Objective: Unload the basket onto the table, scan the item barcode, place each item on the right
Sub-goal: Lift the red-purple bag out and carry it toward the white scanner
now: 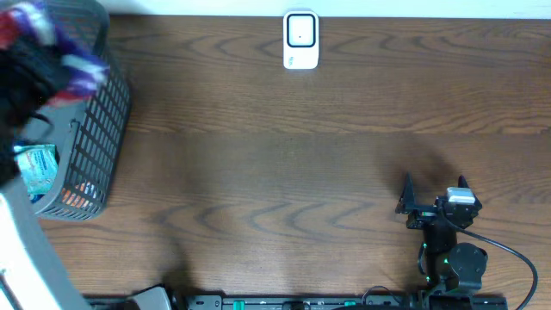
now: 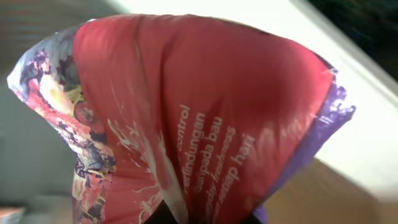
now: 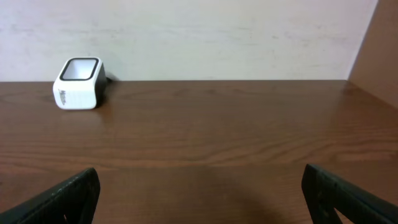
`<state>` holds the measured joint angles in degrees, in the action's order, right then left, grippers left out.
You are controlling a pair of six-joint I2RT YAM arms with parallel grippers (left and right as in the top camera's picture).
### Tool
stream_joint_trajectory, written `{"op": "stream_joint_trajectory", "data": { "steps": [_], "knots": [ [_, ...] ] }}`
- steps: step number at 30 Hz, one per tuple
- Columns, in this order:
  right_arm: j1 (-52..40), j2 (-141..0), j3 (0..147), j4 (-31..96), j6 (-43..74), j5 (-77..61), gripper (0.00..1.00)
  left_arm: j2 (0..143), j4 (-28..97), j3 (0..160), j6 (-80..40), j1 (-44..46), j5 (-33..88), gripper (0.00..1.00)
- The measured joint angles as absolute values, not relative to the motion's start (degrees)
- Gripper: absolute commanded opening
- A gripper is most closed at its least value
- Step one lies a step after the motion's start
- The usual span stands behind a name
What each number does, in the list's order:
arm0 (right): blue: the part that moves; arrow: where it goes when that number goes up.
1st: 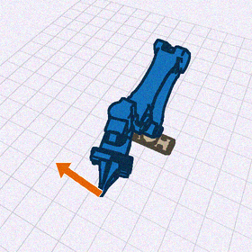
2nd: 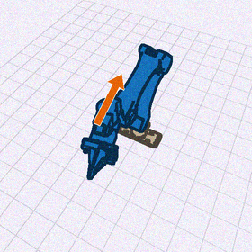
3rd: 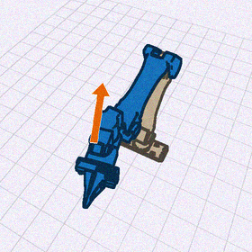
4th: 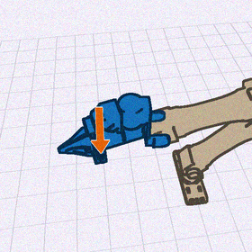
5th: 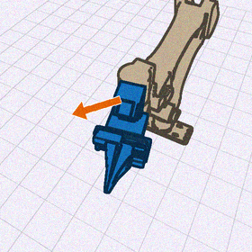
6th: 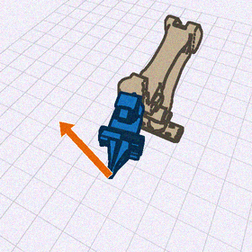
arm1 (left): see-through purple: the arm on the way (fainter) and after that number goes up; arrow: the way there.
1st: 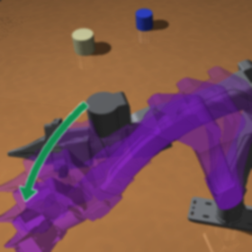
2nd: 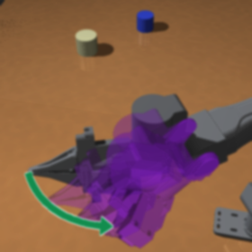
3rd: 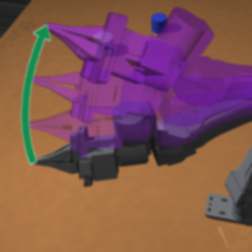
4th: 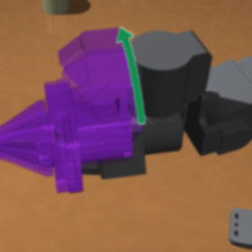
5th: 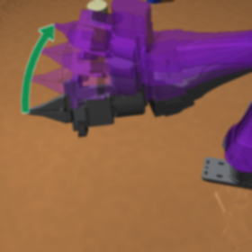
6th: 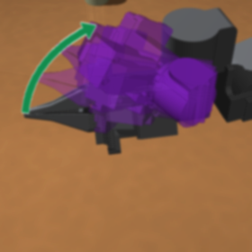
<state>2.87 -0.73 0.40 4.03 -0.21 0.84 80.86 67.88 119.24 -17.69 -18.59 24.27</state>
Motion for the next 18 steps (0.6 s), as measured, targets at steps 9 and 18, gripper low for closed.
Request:
{"op": "stream_joint_trajectory", "data": {
  "steps": [9, 18],
  "knots": [
    [2.9, -0.7, 0.4, 4.1, -0.2, 0.8, 0.99, 85.1, 67.9, 116.4, -15.1, 14.0, 16.2, 0.07],
    [2.9, -0.7, 0.4, 4.0, -0.2, 0.8, 0.99, 105.1, 65.6, 114.0, -24.5, 29.2, 3.6, 0.07]
  ]
}}
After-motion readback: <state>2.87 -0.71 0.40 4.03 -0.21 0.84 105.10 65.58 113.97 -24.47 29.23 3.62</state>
